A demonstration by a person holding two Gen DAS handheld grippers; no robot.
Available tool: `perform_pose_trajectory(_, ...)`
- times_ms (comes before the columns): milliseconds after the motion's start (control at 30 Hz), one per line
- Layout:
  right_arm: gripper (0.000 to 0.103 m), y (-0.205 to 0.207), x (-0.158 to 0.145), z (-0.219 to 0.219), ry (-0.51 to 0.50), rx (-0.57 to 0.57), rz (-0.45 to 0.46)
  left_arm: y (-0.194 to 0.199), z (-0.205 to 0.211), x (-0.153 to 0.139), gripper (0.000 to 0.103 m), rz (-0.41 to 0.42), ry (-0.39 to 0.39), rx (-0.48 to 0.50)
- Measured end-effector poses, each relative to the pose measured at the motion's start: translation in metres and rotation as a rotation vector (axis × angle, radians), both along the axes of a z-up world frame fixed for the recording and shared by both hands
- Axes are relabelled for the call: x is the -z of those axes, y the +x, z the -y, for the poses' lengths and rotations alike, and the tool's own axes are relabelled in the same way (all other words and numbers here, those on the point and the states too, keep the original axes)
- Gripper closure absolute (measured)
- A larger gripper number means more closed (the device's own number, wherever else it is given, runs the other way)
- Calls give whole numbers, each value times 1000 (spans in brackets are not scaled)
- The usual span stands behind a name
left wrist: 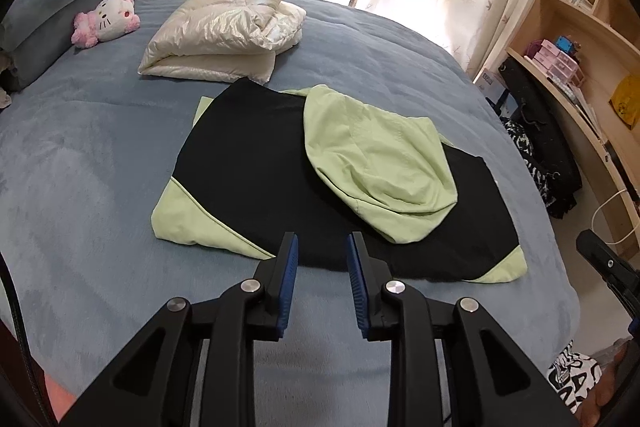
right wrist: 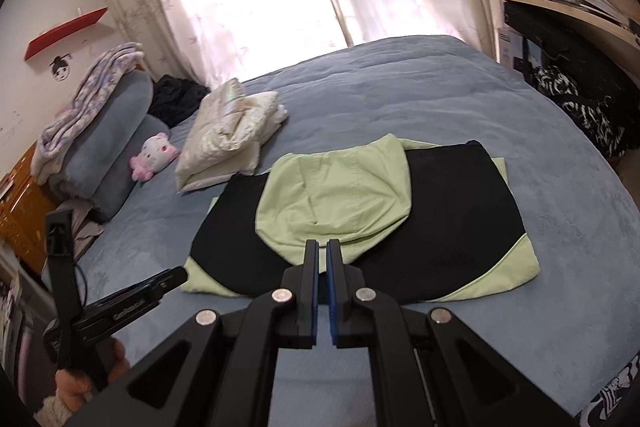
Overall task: Fold large clothes
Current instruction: 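Move both grippers to the edge of the folded bundle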
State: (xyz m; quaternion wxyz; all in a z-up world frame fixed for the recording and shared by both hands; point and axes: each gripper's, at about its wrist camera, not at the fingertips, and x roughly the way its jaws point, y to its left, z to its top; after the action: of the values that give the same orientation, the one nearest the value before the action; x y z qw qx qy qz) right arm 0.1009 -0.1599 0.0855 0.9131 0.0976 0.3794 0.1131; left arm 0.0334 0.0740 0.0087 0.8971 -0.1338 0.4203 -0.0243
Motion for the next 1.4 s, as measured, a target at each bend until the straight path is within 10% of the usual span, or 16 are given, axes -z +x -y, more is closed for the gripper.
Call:
perform_pose_trajectory(533, 41, -48, -56, -16, 134, -189, 57, -12, 1, 3, 57, 10, -49, 23)
perform_pose_trajectory(800, 41, 1, 12, -23, 61, -81, -64, 6, -11, 43, 56, -63, -120, 11)
perform_pose_trajectory(1133, 41, 44, 65, -17, 33, 15, -64, 33, -33, 136, 43, -224, -386, -49)
perform_pose_trajectory(1400, 41, 69, 96, -24, 61, 10, -90, 52, -48, 151, 42, -139, -483, -100)
